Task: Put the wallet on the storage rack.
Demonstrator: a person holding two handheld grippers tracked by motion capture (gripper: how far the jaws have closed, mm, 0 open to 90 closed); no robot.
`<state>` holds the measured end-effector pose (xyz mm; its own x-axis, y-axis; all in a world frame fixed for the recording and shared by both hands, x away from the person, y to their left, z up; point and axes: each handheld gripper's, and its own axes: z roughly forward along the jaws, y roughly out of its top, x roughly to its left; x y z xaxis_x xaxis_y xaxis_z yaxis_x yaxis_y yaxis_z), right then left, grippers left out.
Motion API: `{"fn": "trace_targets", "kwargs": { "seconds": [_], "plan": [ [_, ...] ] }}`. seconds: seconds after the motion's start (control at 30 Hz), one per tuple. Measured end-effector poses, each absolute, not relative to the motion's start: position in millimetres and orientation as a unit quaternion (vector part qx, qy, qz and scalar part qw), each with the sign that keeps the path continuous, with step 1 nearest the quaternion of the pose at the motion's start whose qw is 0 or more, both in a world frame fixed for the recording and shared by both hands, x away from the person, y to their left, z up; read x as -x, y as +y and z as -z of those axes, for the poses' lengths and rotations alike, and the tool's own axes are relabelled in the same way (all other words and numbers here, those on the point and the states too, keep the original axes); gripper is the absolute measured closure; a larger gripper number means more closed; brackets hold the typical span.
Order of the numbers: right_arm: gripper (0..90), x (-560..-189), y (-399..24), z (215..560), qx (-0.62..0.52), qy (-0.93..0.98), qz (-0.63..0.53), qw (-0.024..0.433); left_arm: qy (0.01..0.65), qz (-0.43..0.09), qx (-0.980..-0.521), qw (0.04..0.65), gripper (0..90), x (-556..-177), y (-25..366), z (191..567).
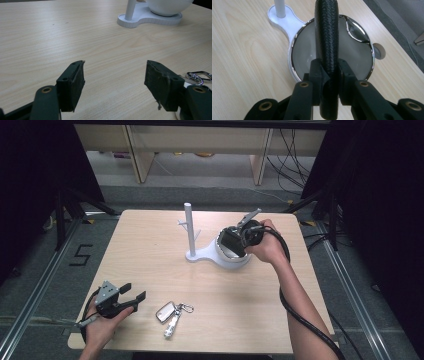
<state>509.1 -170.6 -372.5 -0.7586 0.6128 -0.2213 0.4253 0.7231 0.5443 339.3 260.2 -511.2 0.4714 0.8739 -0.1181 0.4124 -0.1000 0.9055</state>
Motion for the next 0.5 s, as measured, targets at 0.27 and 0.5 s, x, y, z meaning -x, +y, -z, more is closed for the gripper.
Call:
{"fn": "trace_targets", "kwargs": {
  "seconds": [0.27,0.5],
  "plan": [
    [73.1,-515,-169,378,-0.298,0.901,-0.25,0.192,0.456,-0.235,-0.705,0.49,31.1,-339,260,511],
    [62.9,-521,-174,374,-0.325,0.886,-0.251,0.214,0.458,-0.236,-0.704,0.488,30.9,-339,260,511]
  ]
}}
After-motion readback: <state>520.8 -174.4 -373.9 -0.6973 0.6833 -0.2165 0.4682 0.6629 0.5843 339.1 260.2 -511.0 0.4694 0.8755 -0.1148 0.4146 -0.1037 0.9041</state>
